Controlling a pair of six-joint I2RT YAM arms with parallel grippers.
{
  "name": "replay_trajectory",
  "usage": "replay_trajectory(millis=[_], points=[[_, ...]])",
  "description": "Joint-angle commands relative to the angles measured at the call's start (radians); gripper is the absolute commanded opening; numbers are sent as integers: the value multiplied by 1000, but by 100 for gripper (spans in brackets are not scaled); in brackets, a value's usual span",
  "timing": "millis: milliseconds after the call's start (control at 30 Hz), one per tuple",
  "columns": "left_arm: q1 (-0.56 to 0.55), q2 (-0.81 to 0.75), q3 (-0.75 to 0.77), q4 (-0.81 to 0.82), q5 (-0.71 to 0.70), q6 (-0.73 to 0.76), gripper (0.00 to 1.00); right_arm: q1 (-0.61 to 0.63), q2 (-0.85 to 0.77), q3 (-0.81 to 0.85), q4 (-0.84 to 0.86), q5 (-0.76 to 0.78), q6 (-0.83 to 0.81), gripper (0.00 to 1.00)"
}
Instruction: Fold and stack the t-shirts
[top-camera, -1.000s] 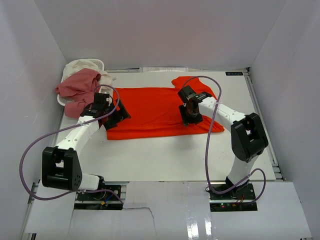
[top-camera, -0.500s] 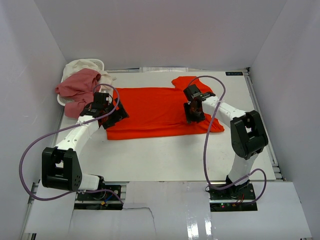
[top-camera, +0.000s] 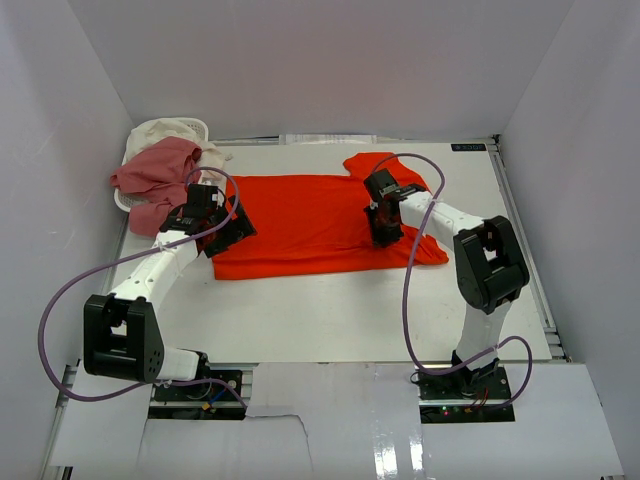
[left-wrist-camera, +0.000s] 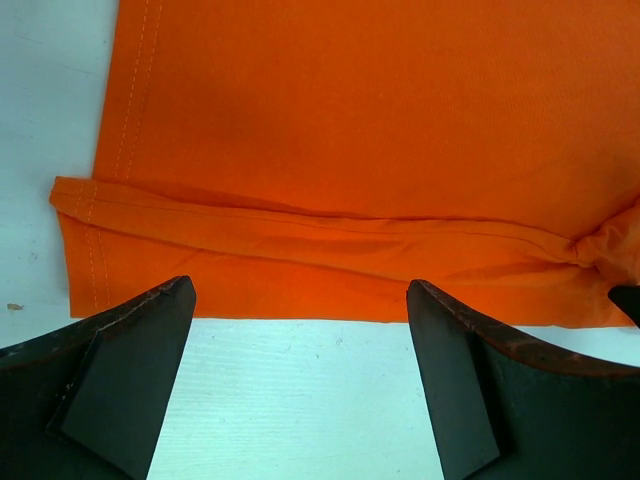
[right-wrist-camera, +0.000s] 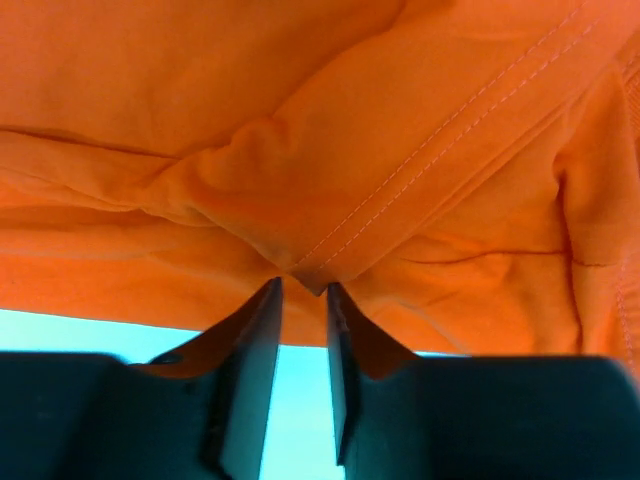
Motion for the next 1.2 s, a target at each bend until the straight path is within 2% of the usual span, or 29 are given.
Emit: replay_trajectory(millis=[0, 100, 233, 300, 333, 600, 833, 1033, 1100, 1133, 1167], points=[[1, -18, 33, -8, -22, 13, 98, -5, 13, 46, 32, -13, -5, 27], [1, -15, 33, -8, -27, 16, 98, -3, 19, 53, 32, -11, -8, 21], [1, -10, 39, -8, -27, 16, 98, -5, 22, 56, 37, -10, -9, 21], [1, -9, 42, -8, -27, 16, 98, -5, 27, 66, 38, -7, -14, 8], [1, -7, 43, -8, -27, 18, 98, -5, 32, 69, 41, -7, -23, 8], [1, -6, 45, -10, -30, 21, 98, -6, 130, 254, 12, 21, -95, 8], [1, -1, 45, -10, -36, 25, 98, -8, 301, 538, -38, -22, -152, 8], [1, 8, 42, -11, -37, 27, 98, -6, 375, 618, -37, -91, -170, 8], [2, 11, 40, -10, -36, 27, 98, -6, 377, 609, -22, -105, -178, 13], [1, 11, 40, -10, -36, 27, 98, -6, 374, 601, -16, -110, -187, 21], [1, 11, 40, -10, -36, 28, 98, -6, 371, 595, -9, -110, -190, 25]])
